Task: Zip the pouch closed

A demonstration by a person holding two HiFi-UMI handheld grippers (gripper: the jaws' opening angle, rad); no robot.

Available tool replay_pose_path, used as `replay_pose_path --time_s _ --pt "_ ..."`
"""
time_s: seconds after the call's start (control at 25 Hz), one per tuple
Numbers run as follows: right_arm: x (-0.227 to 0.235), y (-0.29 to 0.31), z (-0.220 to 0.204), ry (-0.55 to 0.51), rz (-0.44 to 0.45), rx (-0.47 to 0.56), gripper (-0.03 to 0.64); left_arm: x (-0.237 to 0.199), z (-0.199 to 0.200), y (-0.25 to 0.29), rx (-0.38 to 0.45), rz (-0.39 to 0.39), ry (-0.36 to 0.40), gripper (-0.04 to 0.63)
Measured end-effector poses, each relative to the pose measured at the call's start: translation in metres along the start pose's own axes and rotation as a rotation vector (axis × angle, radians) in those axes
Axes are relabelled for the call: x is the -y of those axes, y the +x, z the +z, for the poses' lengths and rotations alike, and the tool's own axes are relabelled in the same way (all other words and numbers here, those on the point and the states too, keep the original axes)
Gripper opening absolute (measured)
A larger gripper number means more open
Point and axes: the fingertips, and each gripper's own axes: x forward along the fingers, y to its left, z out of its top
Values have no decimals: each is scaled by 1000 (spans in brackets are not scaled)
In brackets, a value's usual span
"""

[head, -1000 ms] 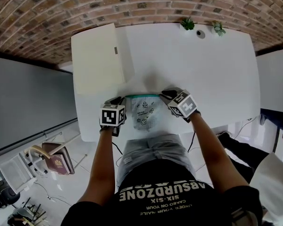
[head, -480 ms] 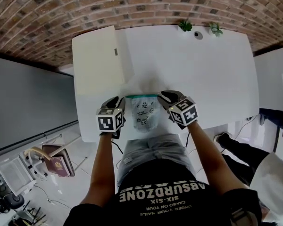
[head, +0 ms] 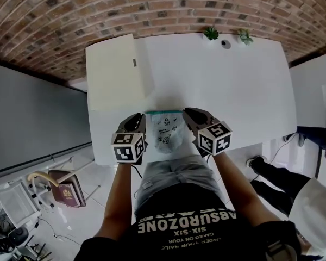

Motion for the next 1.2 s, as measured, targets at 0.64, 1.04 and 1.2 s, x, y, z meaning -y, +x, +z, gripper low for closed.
replay_pose_path --time_s 0.64,1.04,1.2 --pt "-63 -23 -3 -103 20 -9 -2 63 9 -35 74 -102 54 5" --pt "-75 -33 1 -104 -3 24 -3 77 11 -46 96 -109 89 5" --pt "-77 -37 -1 -99 -5 29 -3 81 12 -47 101 -114 97 5"
